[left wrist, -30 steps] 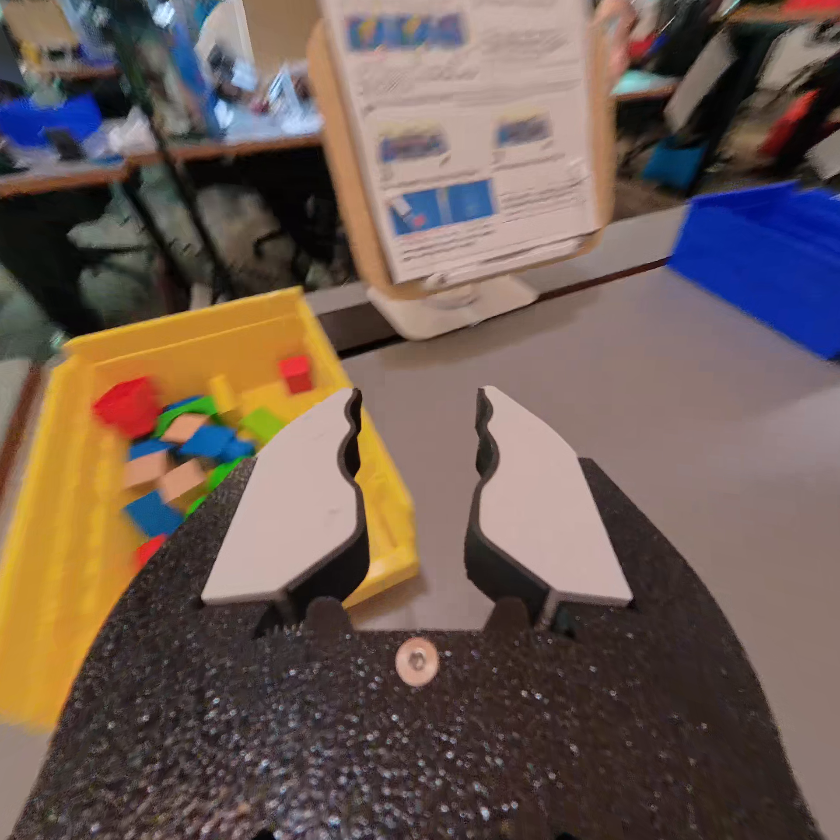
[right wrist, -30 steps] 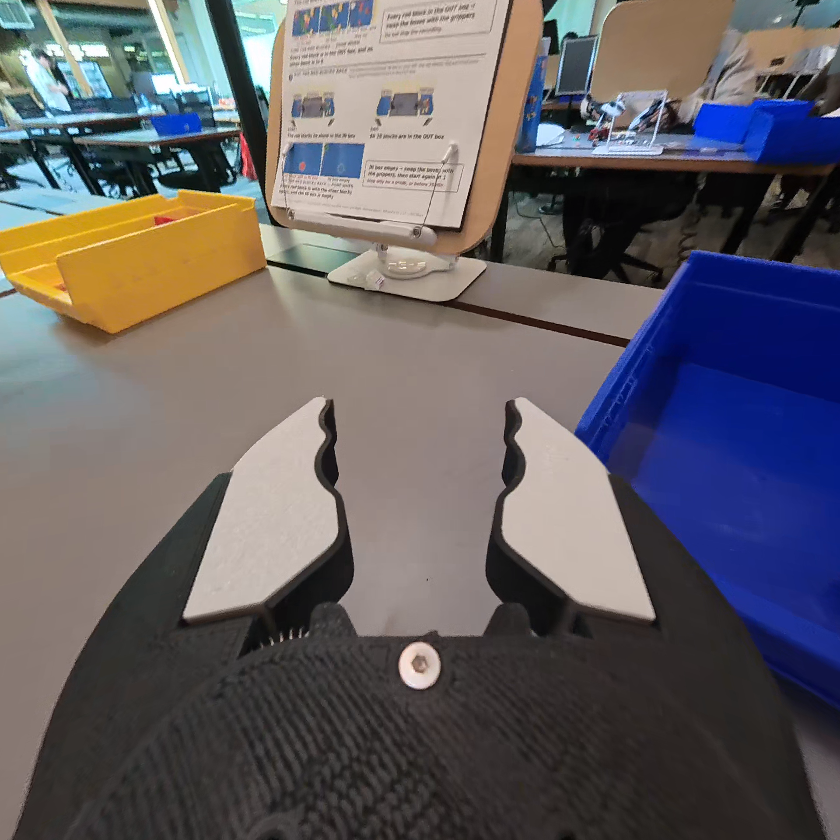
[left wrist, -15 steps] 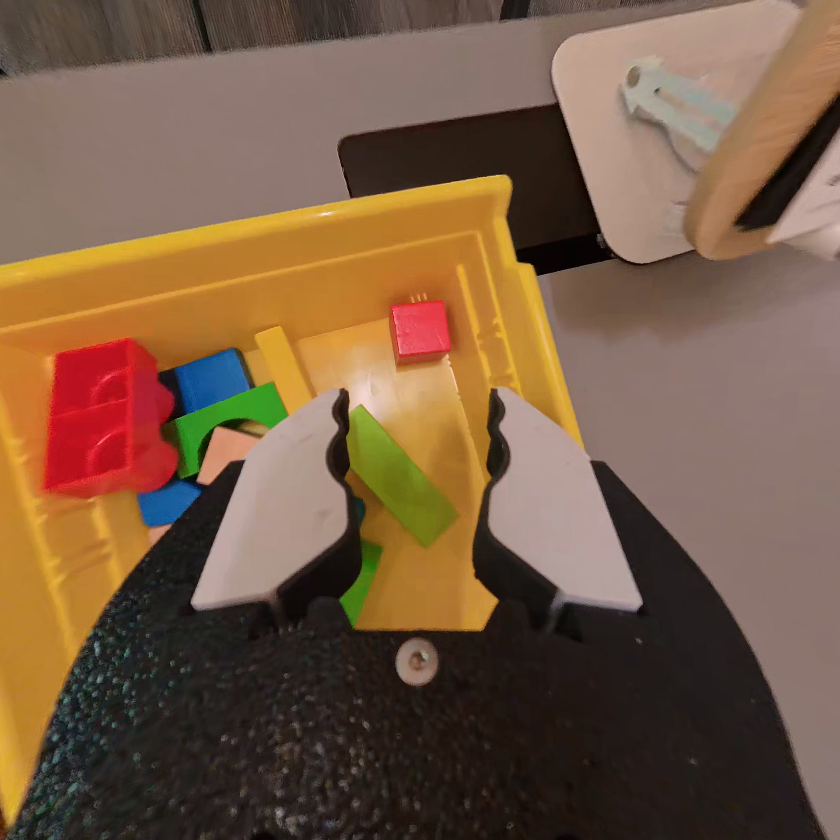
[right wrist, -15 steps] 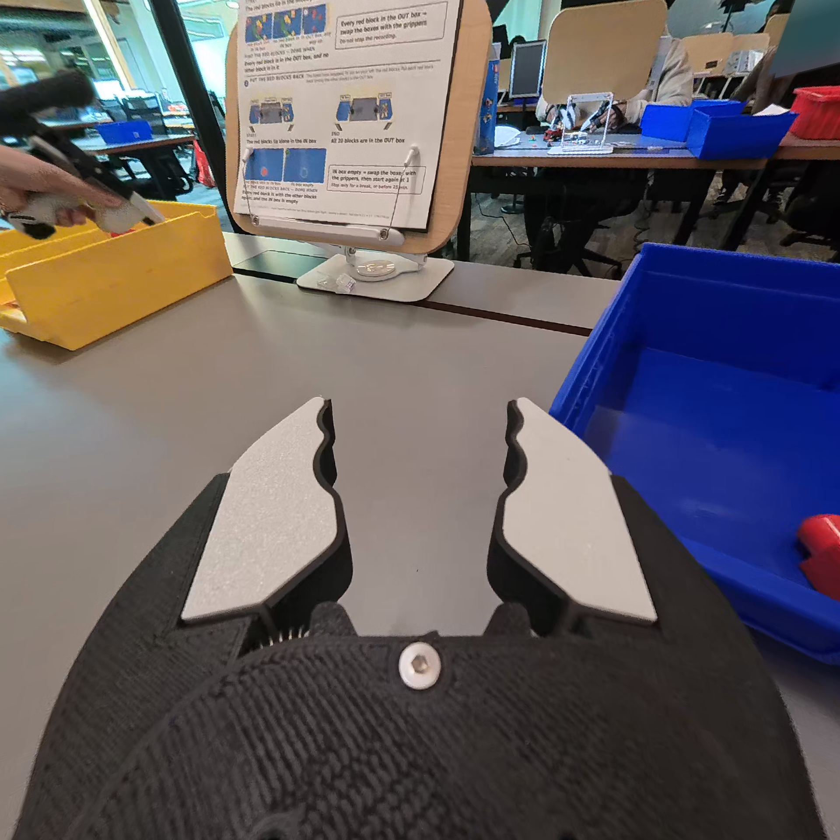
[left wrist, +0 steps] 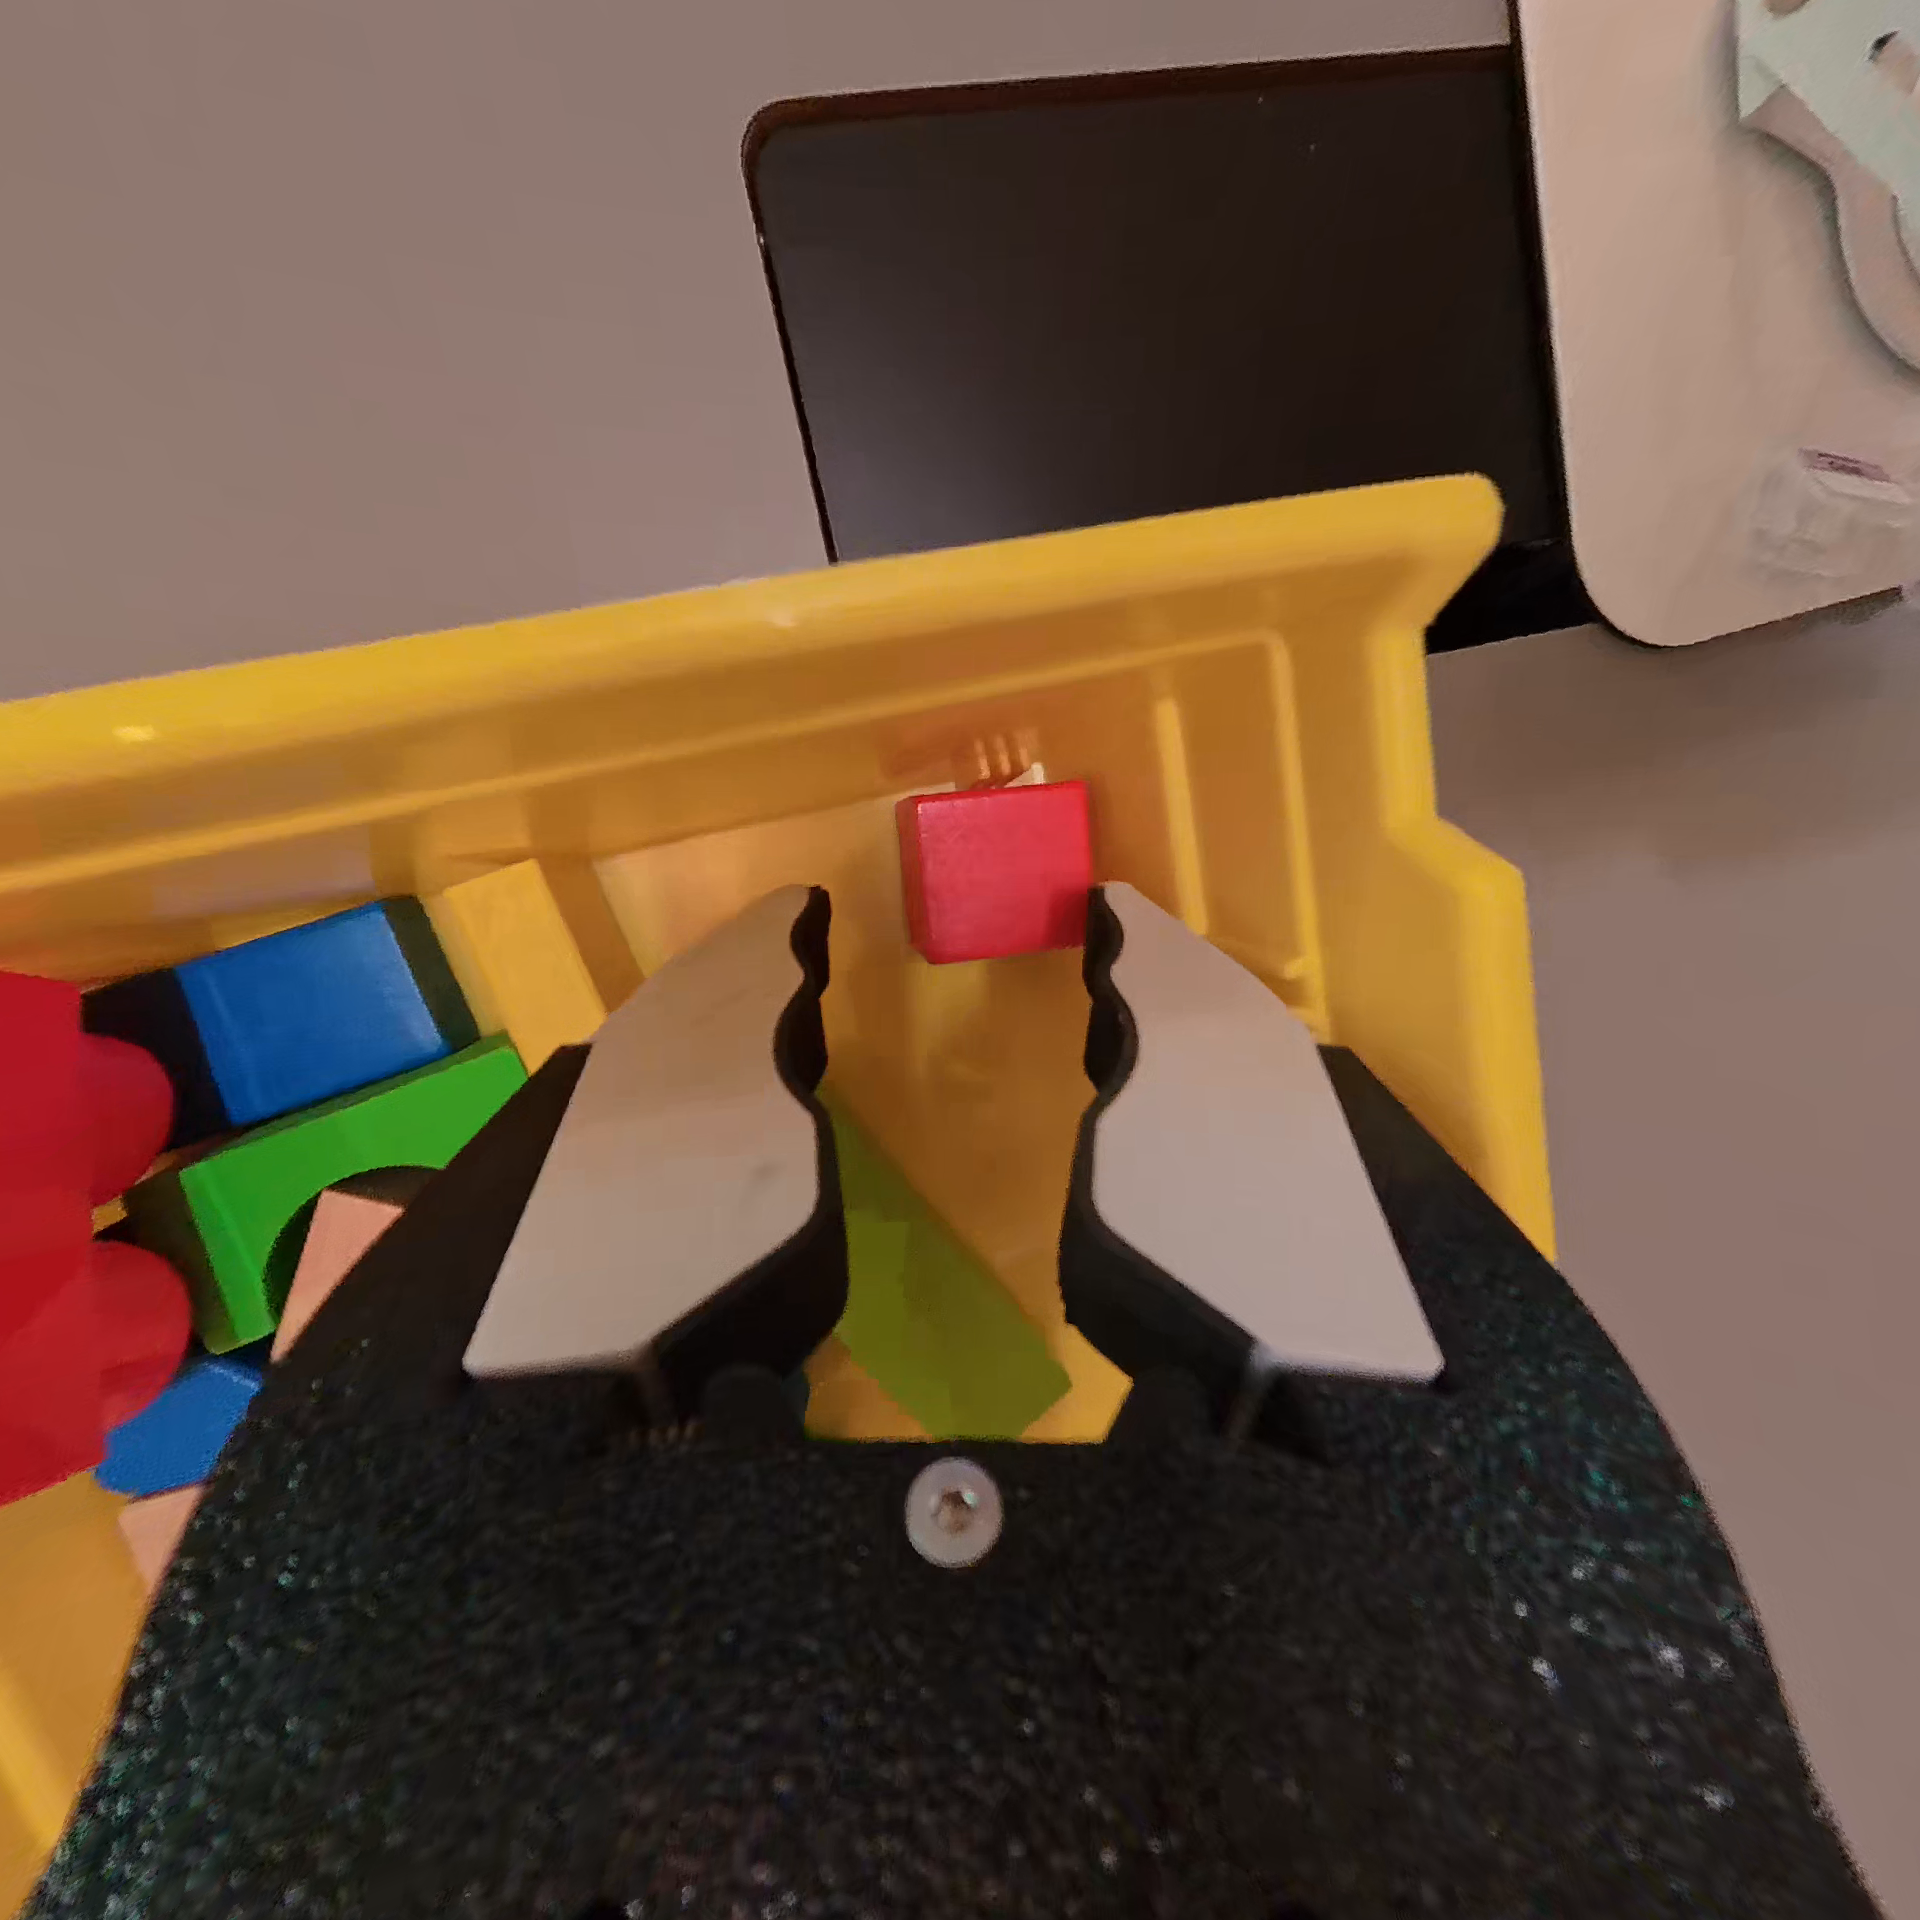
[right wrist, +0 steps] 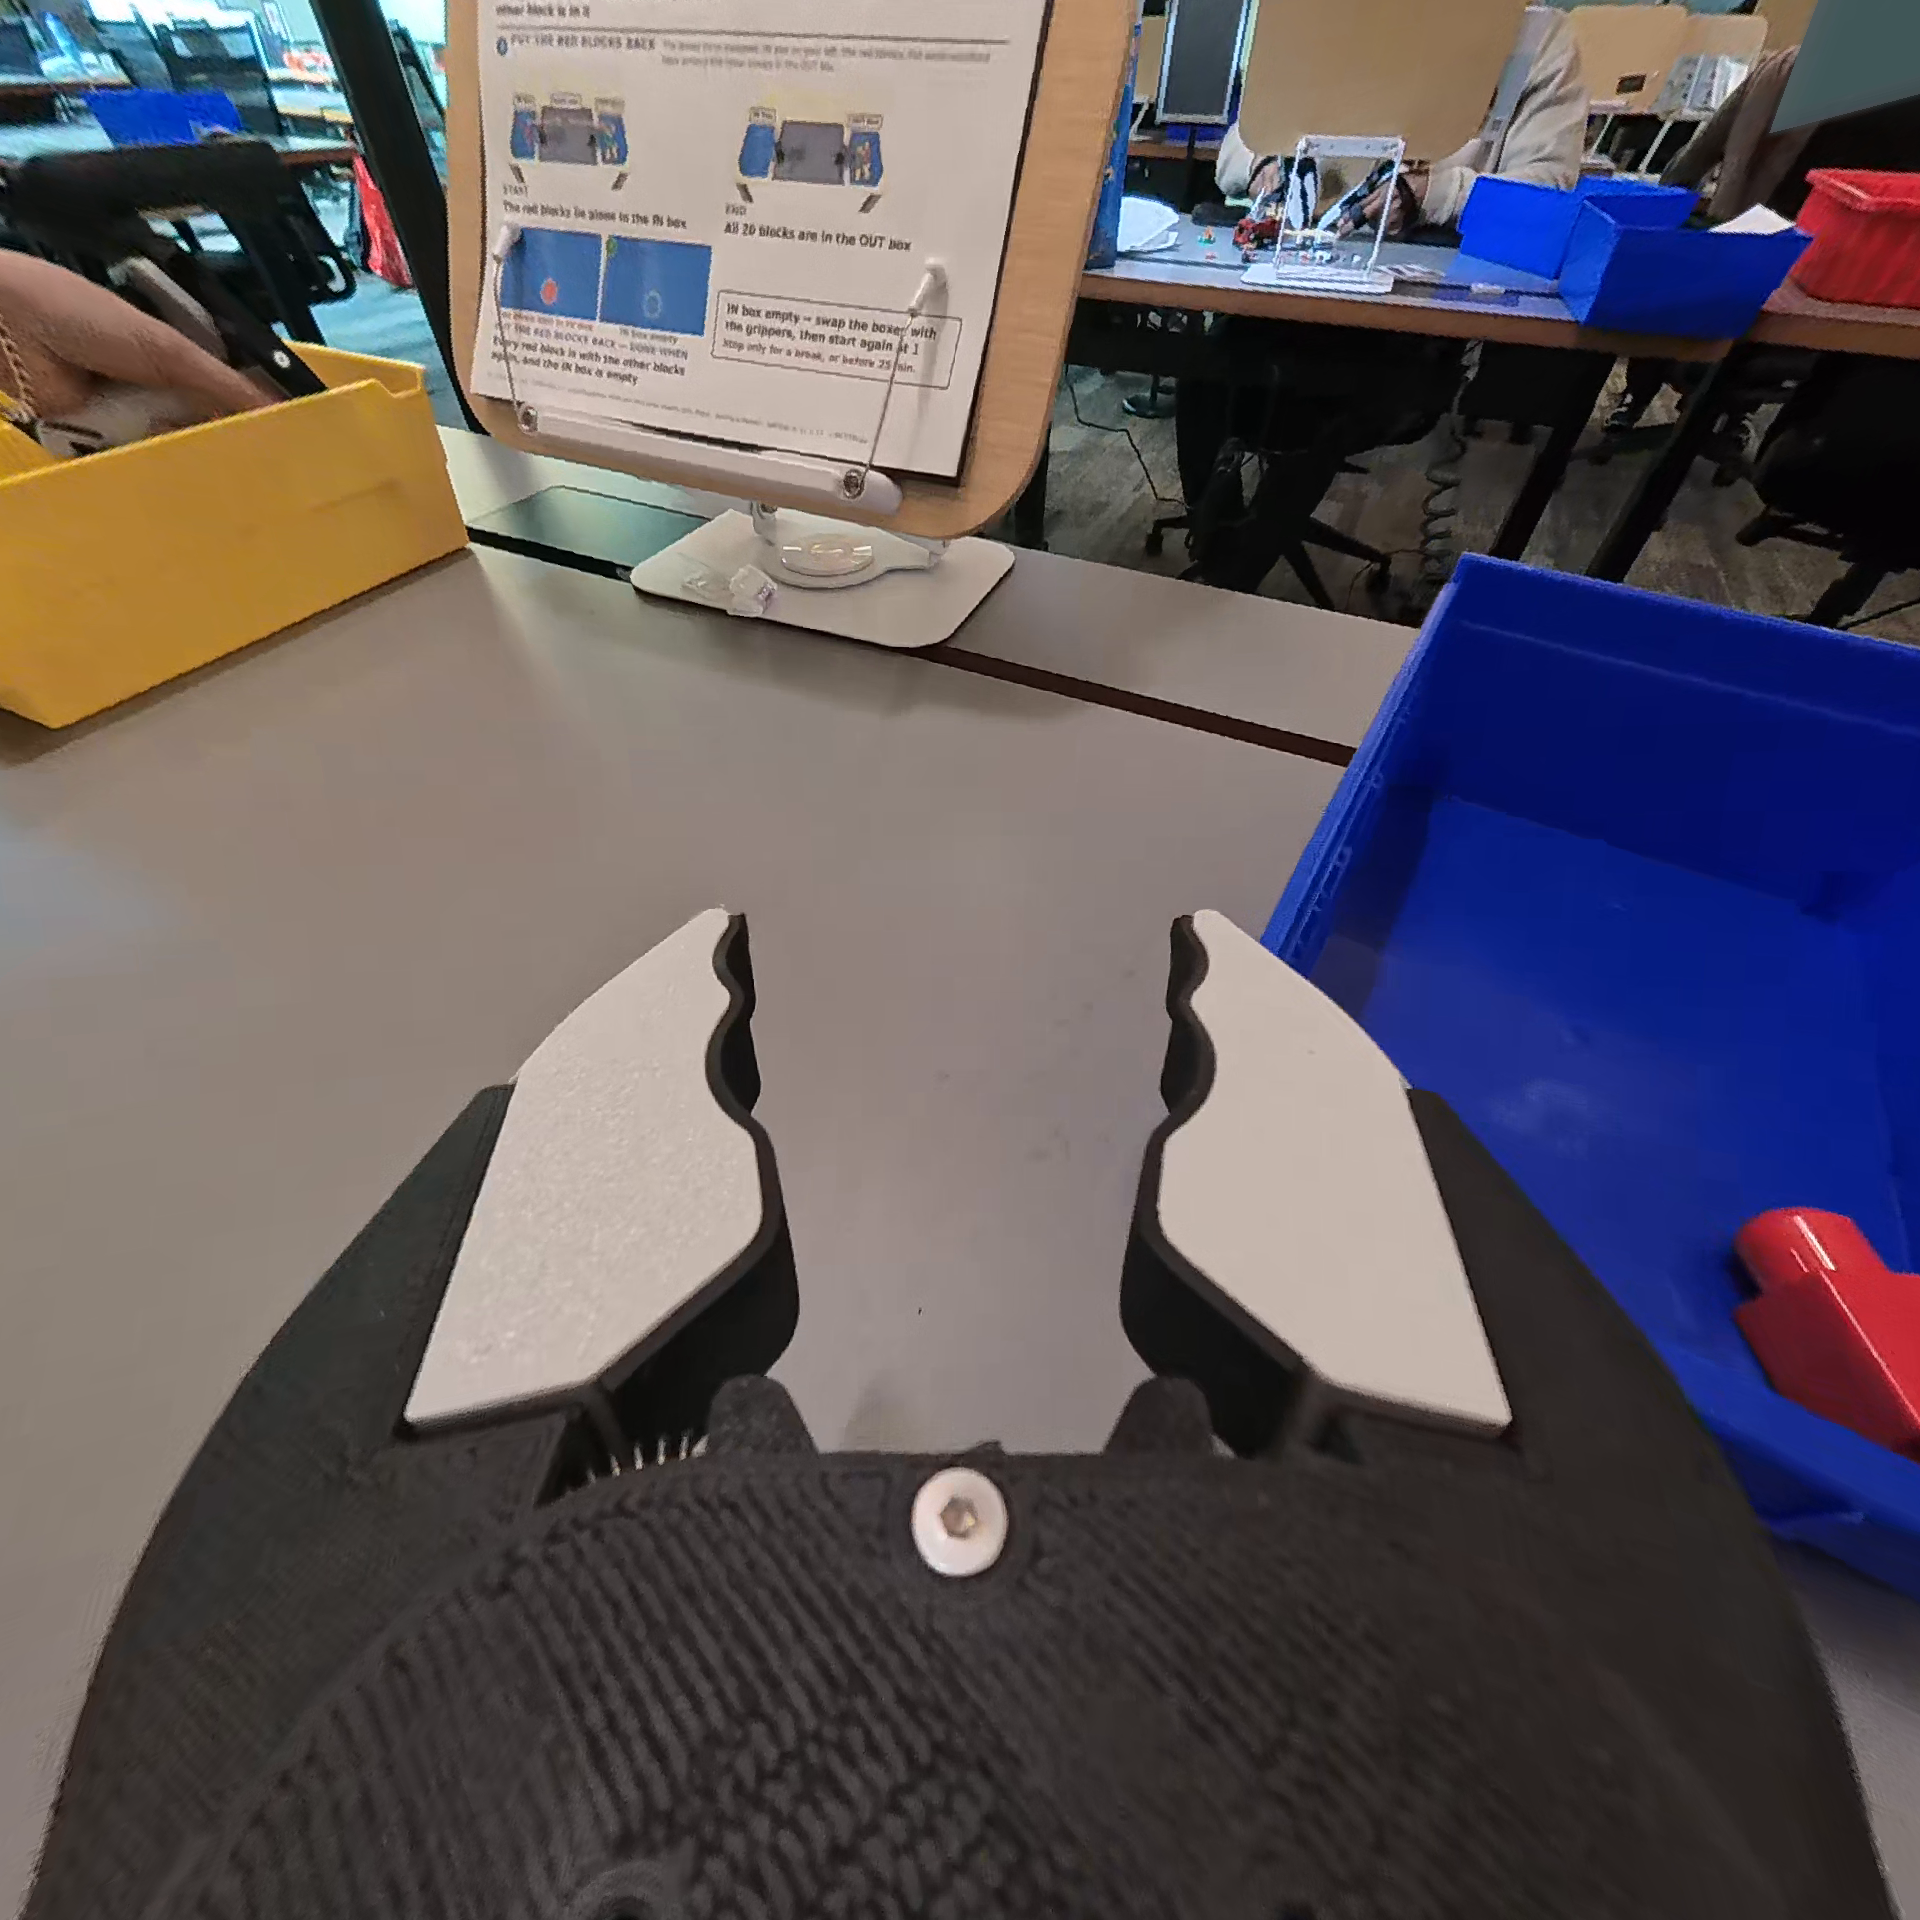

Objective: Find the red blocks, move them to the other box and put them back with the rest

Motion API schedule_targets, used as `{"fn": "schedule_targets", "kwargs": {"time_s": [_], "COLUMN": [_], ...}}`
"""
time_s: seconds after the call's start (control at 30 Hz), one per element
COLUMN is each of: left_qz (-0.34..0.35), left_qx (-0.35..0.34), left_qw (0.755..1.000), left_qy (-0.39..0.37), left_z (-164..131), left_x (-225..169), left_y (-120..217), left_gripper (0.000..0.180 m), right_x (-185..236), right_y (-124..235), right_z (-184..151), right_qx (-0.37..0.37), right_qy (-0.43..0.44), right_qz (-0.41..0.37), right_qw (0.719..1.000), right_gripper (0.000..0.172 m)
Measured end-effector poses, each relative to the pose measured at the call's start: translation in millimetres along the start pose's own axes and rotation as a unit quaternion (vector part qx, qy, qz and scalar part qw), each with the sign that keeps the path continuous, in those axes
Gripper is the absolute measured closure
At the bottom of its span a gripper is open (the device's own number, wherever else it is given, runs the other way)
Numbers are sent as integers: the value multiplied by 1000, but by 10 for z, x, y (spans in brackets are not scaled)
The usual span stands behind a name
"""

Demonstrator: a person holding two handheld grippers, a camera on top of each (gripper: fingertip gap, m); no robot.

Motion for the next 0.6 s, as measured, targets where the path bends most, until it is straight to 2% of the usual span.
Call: {"fn": "schedule_targets", "kwargs": {"time_s": [0.2,0.3,0.37,0.6], "left_qz": [-21,-49,-53,-17], "left_qx": [-5,-9,-13,-2], "left_qw": [1000,999,998,1000], "left_qy": [6,11,13,7], "left_z": [-4,-14,-22,-66], "left_x": [9,-8,-2,104], "left_y": [-16,-23,-24,41], "left_gripper": [137,150,150,150], "right_x": [40,57,58,10], "right_y": [-27,-13,10,124], "right_z": [-19,-11,-10,-49], "right_qx": [11,4,2,-5], "right_qy": [16,13,16,7], "right_qz": [-2,0,-1,-10], "right_qw": [1000,1000,1000,1000], "right_gripper": [93,93,93,93]}}
Point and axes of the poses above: each gripper's, where its closed fingertips meet, y back along the fingers, z out of its top, x = y × z across the jaws, the point moved 8 cm from there along y, back along the fingers, and after that the axes turned 5 degrees about z, right-handed, at the moved point
